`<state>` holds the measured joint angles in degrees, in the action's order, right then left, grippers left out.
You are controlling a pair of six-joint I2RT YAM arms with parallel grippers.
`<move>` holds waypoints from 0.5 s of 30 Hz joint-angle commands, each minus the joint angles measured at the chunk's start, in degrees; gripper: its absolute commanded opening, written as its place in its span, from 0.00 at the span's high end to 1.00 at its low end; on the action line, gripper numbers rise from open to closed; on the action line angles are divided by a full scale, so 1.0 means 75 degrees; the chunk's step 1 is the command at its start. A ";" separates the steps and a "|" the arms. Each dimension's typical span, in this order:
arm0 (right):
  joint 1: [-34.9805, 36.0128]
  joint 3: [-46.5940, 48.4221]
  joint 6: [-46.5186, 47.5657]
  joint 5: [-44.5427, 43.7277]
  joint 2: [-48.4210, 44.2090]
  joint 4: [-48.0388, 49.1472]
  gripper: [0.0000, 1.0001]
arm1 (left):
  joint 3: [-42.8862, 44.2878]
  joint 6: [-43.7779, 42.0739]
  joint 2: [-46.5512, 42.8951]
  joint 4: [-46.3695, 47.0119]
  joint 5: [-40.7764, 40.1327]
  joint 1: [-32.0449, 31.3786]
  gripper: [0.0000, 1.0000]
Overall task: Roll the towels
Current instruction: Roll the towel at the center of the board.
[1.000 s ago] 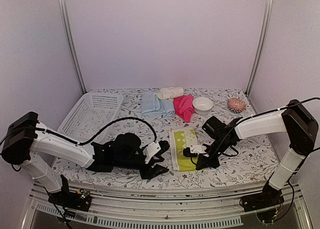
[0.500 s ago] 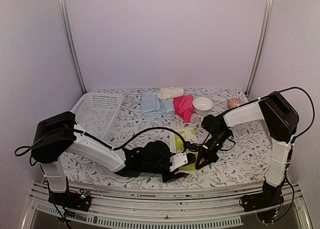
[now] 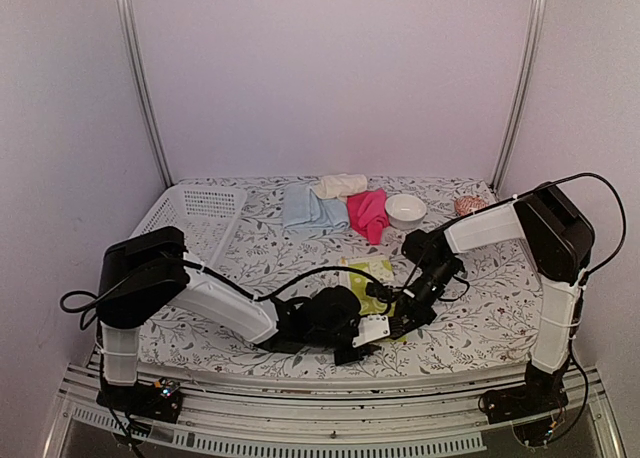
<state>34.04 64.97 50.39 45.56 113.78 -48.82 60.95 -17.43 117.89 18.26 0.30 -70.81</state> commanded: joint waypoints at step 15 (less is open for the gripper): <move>-0.0018 -0.0112 -0.0009 0.0226 -0.0402 -0.0134 0.83 | 0.0370 0.0675 0.0149 -0.0926 0.1183 0.0511 1.00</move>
<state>34.04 64.95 50.02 45.67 113.75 -49.15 62.85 -16.14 118.34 15.22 1.74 -69.71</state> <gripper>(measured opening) 0.077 0.029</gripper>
